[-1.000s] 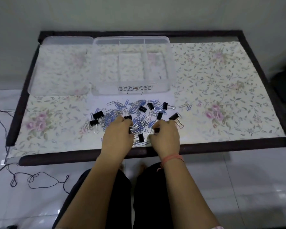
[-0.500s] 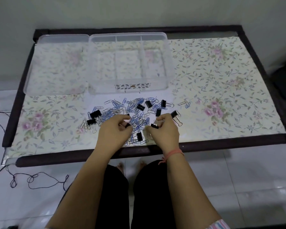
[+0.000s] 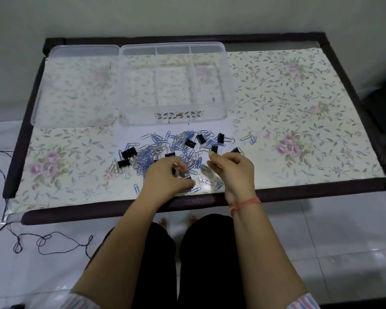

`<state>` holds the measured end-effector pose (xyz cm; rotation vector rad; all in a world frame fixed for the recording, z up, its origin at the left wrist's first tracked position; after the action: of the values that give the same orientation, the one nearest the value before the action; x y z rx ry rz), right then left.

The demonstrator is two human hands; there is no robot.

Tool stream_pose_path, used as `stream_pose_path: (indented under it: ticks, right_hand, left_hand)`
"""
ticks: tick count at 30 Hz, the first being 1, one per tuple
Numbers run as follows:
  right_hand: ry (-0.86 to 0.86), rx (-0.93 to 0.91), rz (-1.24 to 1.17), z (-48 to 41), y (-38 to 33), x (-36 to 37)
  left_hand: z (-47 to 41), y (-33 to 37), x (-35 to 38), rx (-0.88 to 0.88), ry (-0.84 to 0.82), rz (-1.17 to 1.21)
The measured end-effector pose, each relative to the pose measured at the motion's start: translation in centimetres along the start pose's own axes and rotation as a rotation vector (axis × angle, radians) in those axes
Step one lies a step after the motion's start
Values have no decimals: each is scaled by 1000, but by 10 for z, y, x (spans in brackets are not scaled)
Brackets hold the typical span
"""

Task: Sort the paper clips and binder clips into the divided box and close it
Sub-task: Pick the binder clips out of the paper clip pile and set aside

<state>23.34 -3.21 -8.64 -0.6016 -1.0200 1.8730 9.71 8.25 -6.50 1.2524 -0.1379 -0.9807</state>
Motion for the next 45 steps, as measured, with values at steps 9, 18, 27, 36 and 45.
stream_pose_path:
  ticks: [9,18,27,36,45]
  right_hand:
    - [50,-4,162,-11,4,-2]
    - [136,-508,1018,-17,-18,23]
    - [125,-481,1099,-20,-17,25]
    - [102,-375,984,-21,-15,12]
    - [-353,170,-373,-21,-3,29]
  left_hand:
    - [-11,3,32,123,-96,-428]
    - [-12,2,10,-57,36,389]
    - [-9,-9,24,-413,-67,1176]
    - [-7,-7,21,-428,-84,1284]
    - [-26,-8,5,-272,96,936]
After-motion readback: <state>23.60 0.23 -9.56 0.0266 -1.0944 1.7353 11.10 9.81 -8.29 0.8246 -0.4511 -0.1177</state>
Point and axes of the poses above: each hand's wrist, its own z-axis away from the middle knuckle, its own x-axis out of the palm, y = z × x, the point moved 9 cm from there along -z, towards the middle knuckle, and after that the axes turned 13 degrees about z, right-handed, at the moved point
